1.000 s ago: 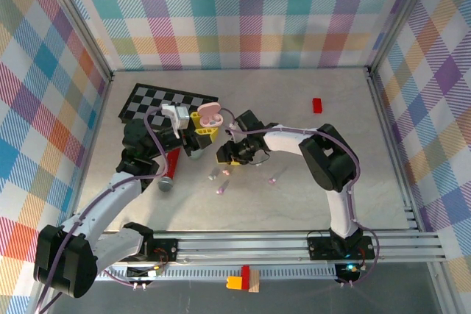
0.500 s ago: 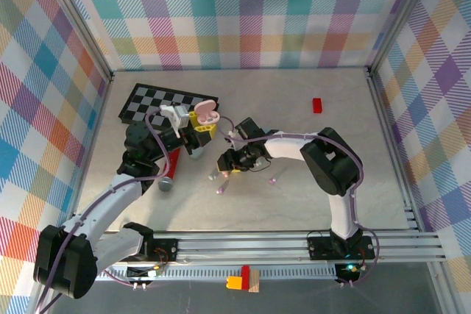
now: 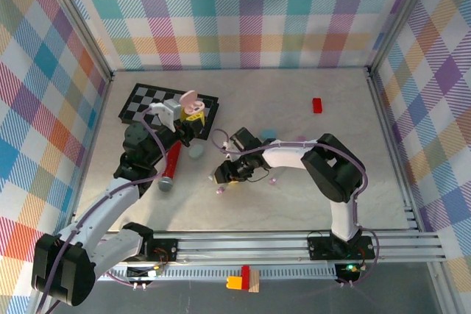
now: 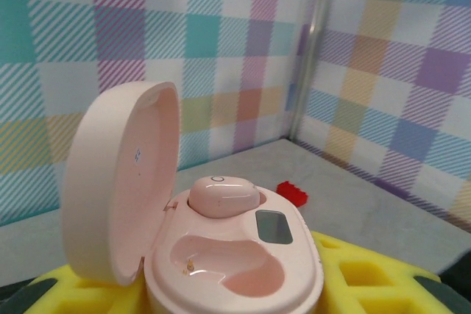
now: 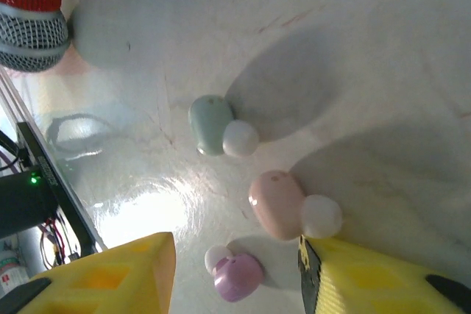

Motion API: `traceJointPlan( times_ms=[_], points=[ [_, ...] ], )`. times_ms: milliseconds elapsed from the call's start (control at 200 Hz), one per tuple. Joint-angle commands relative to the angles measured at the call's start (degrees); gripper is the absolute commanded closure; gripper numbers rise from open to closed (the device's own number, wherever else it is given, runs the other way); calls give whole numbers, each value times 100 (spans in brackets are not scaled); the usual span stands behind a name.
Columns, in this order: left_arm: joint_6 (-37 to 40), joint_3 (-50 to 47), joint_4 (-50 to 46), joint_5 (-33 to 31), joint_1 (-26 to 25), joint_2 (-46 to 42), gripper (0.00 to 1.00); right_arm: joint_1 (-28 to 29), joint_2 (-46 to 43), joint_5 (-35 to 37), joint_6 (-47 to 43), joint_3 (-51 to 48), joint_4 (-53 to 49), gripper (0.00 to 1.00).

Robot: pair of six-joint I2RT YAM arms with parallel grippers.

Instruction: Insert wireless bluetooth earbuds into charging case

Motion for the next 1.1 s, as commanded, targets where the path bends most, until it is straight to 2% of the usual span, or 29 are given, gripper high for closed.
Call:
traceJointPlan(
  times_ms=[0, 105, 235, 365, 490, 745, 1095],
  points=[
    [93, 206, 5, -400, 128, 221, 59, 125, -330, 315, -148, -95, -153, 53],
    [15, 207, 202, -409, 322, 417, 59, 191, -516, 897, -493, -17, -482, 54],
    [-186, 198, 379, -386, 701, 535, 59, 412, -678, 2013, -1154, 179, -974, 56],
    [-337, 233, 557, -126, 1184, 698, 59, 799, -710, 3177, -1795, 243, -1022, 58],
    [-630, 275, 854, 117, 1657, 878, 59, 1065, -587, 3909, -2197, 482, -1133, 58],
    [-808, 365, 980, 342, 1899, 1085, 59, 1334, 142, 4675, -2570, 1411, -1938, 56],
    [-843, 338, 978, 522, 1907, 1115, 59, 1386, 703, 4758, -2484, 1977, -2340, 58]
  ],
)
